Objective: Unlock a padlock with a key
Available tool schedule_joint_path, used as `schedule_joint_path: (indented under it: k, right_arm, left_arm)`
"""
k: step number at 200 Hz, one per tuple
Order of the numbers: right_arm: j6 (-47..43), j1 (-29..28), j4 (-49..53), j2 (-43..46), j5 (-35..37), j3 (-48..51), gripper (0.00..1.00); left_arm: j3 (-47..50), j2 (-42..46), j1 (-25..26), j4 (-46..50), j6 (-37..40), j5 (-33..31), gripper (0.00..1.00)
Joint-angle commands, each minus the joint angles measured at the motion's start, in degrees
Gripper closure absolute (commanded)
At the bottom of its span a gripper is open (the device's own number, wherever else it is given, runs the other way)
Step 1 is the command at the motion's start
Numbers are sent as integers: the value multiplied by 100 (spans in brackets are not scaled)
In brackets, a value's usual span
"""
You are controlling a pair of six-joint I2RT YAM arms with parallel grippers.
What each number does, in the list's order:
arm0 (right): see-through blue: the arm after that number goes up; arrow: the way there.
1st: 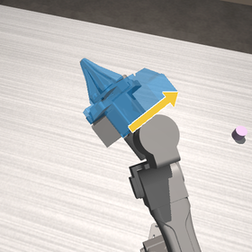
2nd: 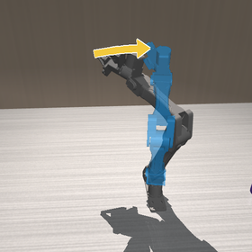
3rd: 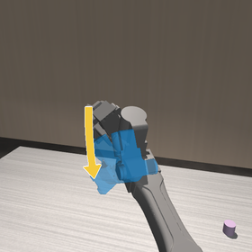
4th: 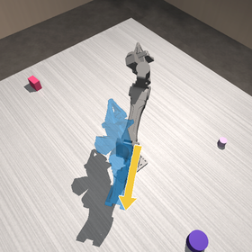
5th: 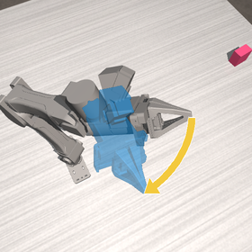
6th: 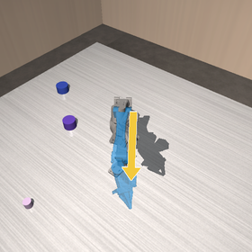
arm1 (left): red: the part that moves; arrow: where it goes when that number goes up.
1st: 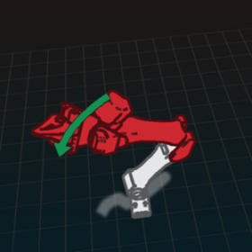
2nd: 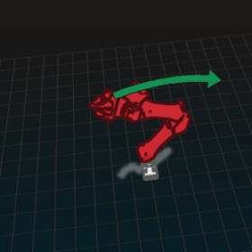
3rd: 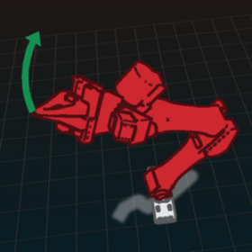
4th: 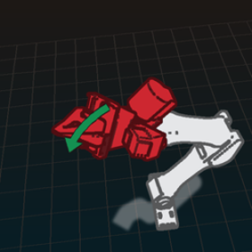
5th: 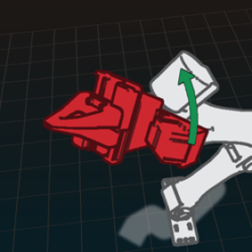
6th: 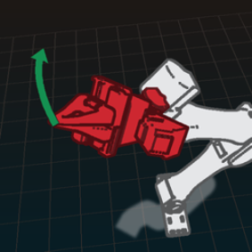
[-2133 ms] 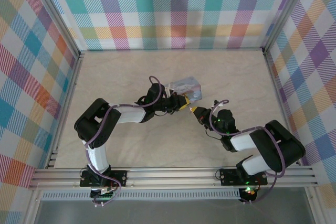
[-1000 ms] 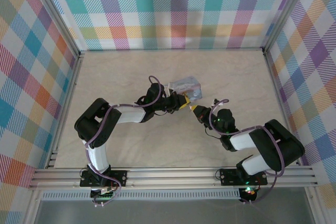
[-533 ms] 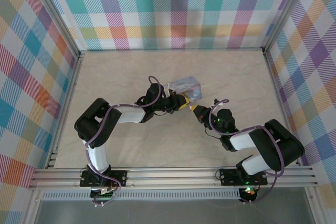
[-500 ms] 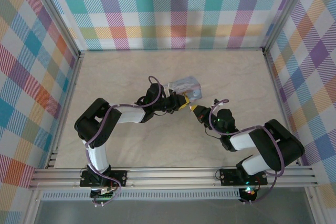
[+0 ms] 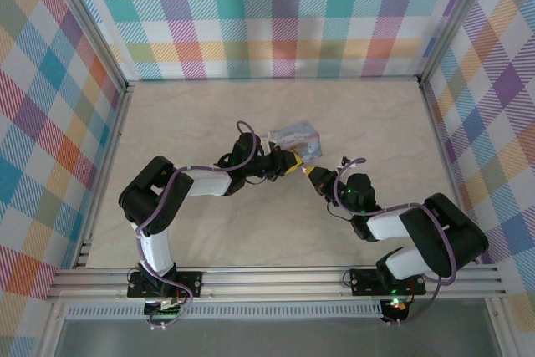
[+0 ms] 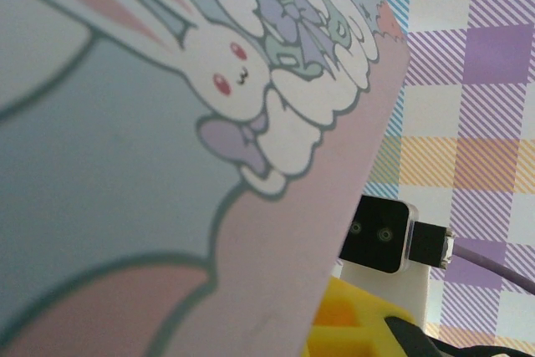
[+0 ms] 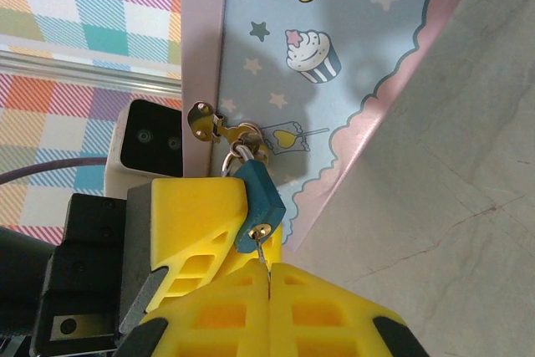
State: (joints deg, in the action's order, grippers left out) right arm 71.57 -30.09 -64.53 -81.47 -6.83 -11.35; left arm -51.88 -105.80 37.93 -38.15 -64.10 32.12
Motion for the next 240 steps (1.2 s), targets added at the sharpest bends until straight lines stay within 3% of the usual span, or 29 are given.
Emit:
schedule_joint_path:
  k: [1, 81, 120, 240]
  right_arm:
    - [-95, -41, -224, 81, 129, -188, 100]
    - [-31, -101, -548, -357, 191, -350, 100]
    - [807, -103, -1607, -1008, 214, -304, 100]
    - [2030, -155, -1615, -1144, 445, -481, 100]
  left_arm:
    - [74, -81, -17, -323, -127, 163, 94]
    - [77, -72, 4, -502, -217, 241, 94]
    - [68, -81, 4, -586, -235, 268, 94]
    - [83, -107, 12, -793, -320, 374, 95]
